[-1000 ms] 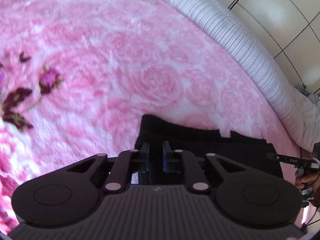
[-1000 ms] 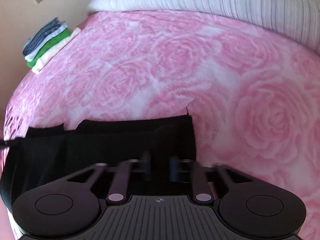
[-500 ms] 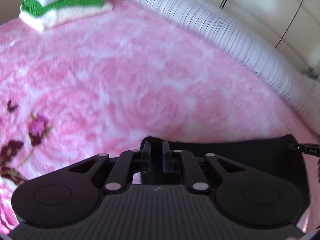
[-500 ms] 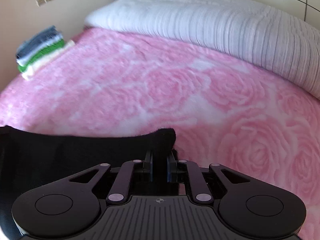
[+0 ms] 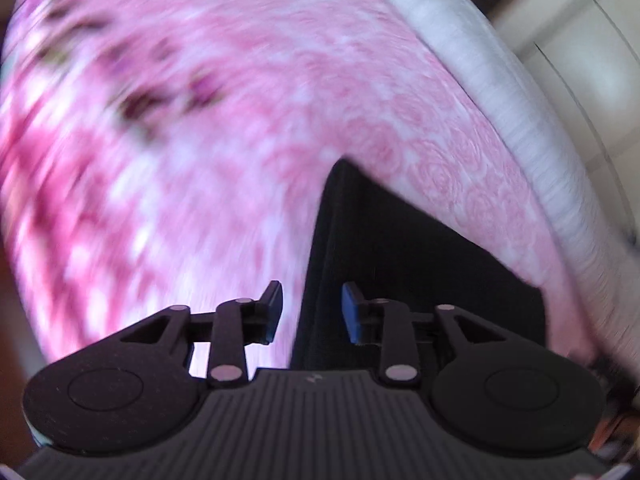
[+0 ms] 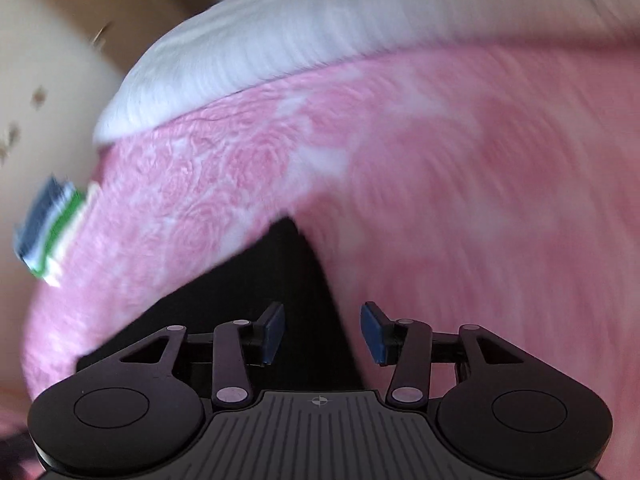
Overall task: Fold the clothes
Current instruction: 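Grasp the folded skirt's edge with both grippers and tug it flat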
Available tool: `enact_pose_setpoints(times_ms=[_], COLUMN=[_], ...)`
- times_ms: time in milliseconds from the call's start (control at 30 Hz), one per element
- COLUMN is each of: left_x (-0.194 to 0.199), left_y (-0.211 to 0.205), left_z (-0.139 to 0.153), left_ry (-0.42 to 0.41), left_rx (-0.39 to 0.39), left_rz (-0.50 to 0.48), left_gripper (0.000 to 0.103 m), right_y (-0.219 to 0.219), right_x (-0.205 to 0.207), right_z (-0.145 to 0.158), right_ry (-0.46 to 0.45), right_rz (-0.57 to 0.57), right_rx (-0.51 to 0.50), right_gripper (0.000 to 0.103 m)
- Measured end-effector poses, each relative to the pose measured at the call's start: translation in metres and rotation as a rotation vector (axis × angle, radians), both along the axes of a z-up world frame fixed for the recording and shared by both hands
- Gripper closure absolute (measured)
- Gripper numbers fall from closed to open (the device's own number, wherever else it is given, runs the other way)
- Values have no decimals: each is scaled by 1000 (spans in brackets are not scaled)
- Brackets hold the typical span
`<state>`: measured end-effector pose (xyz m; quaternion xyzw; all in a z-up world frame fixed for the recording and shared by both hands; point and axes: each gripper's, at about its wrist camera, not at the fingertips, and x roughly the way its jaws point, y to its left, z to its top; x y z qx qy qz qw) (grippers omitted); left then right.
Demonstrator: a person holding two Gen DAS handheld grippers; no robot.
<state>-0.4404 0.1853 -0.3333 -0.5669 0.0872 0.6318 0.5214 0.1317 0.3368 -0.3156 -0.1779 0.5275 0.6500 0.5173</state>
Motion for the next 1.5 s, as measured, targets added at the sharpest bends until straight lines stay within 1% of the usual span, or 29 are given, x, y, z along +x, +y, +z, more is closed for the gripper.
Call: enact_pose_setpoints(times_ms=[67, 133, 233, 300, 400, 433, 500, 533, 567, 600, 633, 667, 700, 767, 800, 900, 933, 1000, 1100, 1133, 1167, 1200, 1233, 1267, 1300, 1333, 1400, 1467, 1500], left_x=[1, 4, 13, 17, 20, 21, 21, 21, 21, 22, 22, 22, 22, 22, 23, 27, 29, 39, 52, 53, 55, 58, 62, 70, 80, 91, 117, 139, 150], left_y=[-33, -58, -74, -76, -76, -76, -75, -75, -74, -74, -73, -72, -72, -70, -69, -63, -61, -54, -49, -51, -51, -48, -45, -40, -31, -22, -1, 16, 24], left_z=[-4, -15, -33, -45, -61, -65, -59, -56, -53, -51, -48, -45, -41, -27, -23, -43, -48, -36, -9, 1, 10, 18, 24, 27, 26, 24, 12, -3, -11], left_ry=[-99, -215, -324, -400, -428, -428, -378, -353, -328, -303, -278, -253, -218, -95, -40, 67, 99, 187, 317, 366, 411, 445, 470, 468, 461, 460, 491, 551, 581], left_rx=[-25, -49, -46, -23, -28, -25, 0, 13, 26, 38, 51, 63, 77, 113, 119, 47, 39, 24, -18, -34, -45, -44, -37, -21, -10, -1, 1, -48, -73], left_rz=[119, 222, 328, 388, 452, 463, 423, 403, 382, 362, 342, 322, 291, 173, 118, -11, -47, -110, -155, -151, -150, -155, -164, -187, -219, -254, -332, -379, -402], left_gripper=[70, 69, 69, 67, 65, 67, 75, 83, 90, 91, 92, 93, 93, 93, 92, 90, 89, 84, 84, 86, 86, 86, 86, 86, 86, 86, 86, 82, 82], right_y=[-35, -68, -100, -104, -95, -91, -89, -87, -86, -84, -82, -81, -79, -77, -76, -72, -72, -74, -75, -77, -80, -84, -88, -92, -94, -94, -92, -90, -89], right_x=[12, 18, 15, 8, 1, 0, 0, -1, -1, 0, 0, -2, -3, -5, -4, -7, -9, -11, -8, -9, -14, -19, -28, -38, -50, -63, -93, -122, -136], right_z=[-2, -9, -22, -29, -33, -35, -44, -48, -52, -53, -53, -47, -40, -28, -24, -41, -47, -53, -36, -26, -16, -6, 4, 13, 17, 17, 10, -4, -11], right_ry=[90, 178, 277, 312, 303, 297, 268, 252, 238, 235, 225, 190, 155, 88, 71, 28, 12, -12, -44, -99, -178, -257, -335, -405, -435, -450, -451, -456, -461], right_rz=[-89, -176, -259, -274, -294, -307, -348, -375, -396, -396, -390, -363, -335, -285, -286, -277, -267, -227, -163, -144, -124, -99, -57, -11, 48, 109, 229, 336, 387], right_rx=[-60, -114, -166, -174, -127, -118, -133, -141, -149, -155, -156, -129, -103, -50, -31, -78, -94, -83, -104, -92, -53, -10, 51, 111, 158, 192, 243, 273, 289], right_gripper=[49, 45, 42, 41, 40, 39, 40, 41, 70, 87, 92, 95, 96, 97, 98, 97, 97, 96, 86, 78, 73, 72, 72, 71, 71, 71, 71, 70, 69])
